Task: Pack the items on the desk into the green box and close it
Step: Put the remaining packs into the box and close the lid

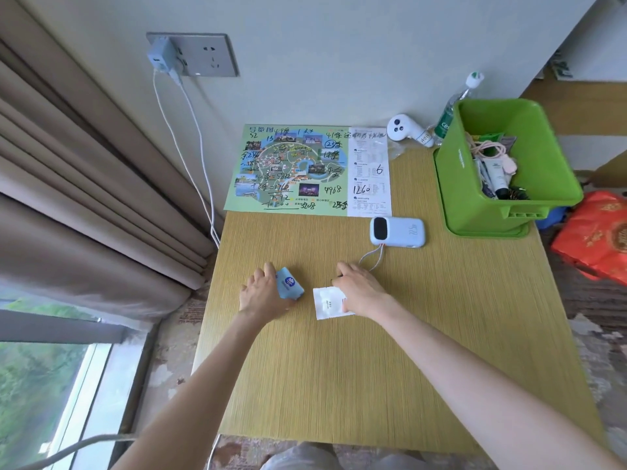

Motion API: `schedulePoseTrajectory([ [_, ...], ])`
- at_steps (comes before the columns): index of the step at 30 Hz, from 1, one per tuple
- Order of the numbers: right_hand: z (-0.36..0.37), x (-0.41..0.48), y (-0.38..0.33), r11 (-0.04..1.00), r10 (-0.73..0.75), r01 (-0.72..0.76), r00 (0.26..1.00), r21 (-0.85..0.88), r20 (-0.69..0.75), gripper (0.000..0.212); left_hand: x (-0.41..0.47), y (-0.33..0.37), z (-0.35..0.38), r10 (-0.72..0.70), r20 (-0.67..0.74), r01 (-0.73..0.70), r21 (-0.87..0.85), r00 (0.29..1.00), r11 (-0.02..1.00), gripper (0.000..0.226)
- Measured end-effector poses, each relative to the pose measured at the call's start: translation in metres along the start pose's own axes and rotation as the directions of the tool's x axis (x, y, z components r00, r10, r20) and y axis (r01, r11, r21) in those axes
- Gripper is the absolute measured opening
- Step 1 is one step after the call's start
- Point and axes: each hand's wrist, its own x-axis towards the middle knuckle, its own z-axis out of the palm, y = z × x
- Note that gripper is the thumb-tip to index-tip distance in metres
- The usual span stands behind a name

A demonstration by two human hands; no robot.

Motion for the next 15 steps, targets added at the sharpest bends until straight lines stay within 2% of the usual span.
schedulePoseTrajectory([
  [2,0.004,-0.004,-0.002,0.999,0.032,-0.033,0.999,-0.015,-0.028,0.037,0.0,0.001,0.0,-0.023,0.021,0.024,-0.061,1.0,0.998,0.084],
  [4,0.006,-0.008,-0.002,0.998,0.063,-0.064,0.997,-0.028,-0.054,0.052,0.0,0.002,-0.001,-0.035,0.058,0.04,-0.075,0.998,0.996,0.087],
  [7,0.011,-0.015,0.003,0.992,0.1,-0.089,0.988,0.092,-0.121,0.063,-0.002,0.008,0.0,-0.079,0.112,0.096,-0.159,0.991,0.982,0.09],
  [9,0.017,-0.021,0.005,0.967,0.134,-0.103,0.984,0.235,-0.12,0.056,-0.002,0.013,0.001,-0.095,0.156,0.137,-0.292,0.983,0.947,0.085],
  [11,0.02,-0.028,0.009,0.927,0.171,-0.129,0.981,0.352,-0.089,0.039,-0.001,0.021,-0.002,-0.081,0.201,0.166,-0.452,0.976,0.877,0.076],
  [13,0.017,-0.031,0.017,0.888,0.203,-0.153,0.977,0.434,-0.071,0.026,0.001,0.034,-0.009,-0.031,0.222,0.16,-0.592,0.975,0.79,0.068],
  [15,0.004,-0.027,0.028,0.819,0.245,-0.175,0.968,0.547,-0.056,0.024,0.006,0.051,-0.022,0.03,0.207,0.122,-0.68,0.978,0.723,0.064],
])
